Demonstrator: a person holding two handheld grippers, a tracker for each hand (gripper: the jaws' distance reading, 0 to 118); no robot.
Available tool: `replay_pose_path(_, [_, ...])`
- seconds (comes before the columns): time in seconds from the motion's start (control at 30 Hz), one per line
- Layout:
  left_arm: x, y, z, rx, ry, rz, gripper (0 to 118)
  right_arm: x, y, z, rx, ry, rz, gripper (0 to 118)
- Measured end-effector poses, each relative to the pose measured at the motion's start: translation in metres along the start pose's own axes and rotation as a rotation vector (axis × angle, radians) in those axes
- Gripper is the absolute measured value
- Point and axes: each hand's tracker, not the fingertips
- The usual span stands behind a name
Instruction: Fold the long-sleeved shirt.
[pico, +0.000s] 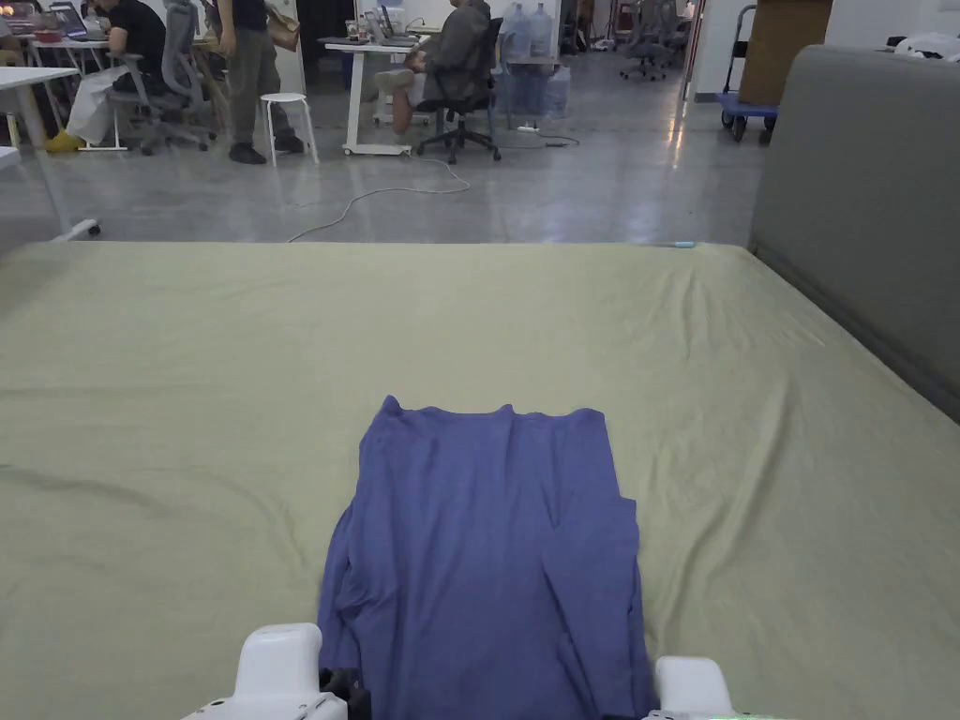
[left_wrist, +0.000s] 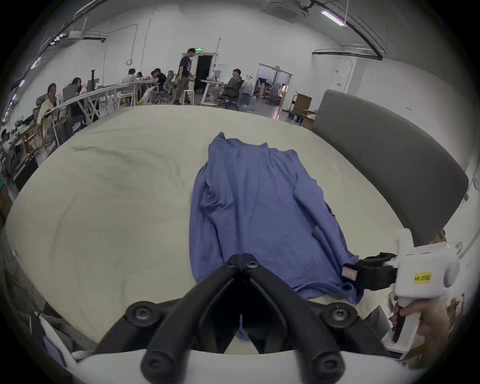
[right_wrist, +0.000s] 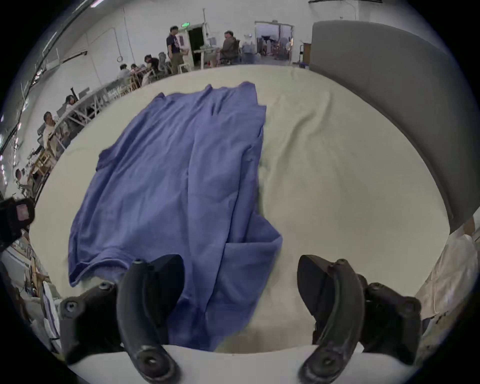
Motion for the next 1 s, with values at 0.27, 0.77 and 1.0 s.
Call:
replay_pose_path(0.27, [0.024,0.061,-0.045,-0.018,-0.011,-0.115,0,0.0,-0.001,0.001,0.024,-0.023,0.065,12])
replay_pose_path(0.77, [0.213,0.284,-0.39,-0.198,-0.176,-0.508,115,0.019,0.019,0.004,-0.007,0.066,-0.062,10])
replay_pose_path(1.0, [0.229,0.271,-0.506,-0.37,-0.076,-0.574,98,0.028,0.028,0.0,-0.043,0.107,-0.074,10])
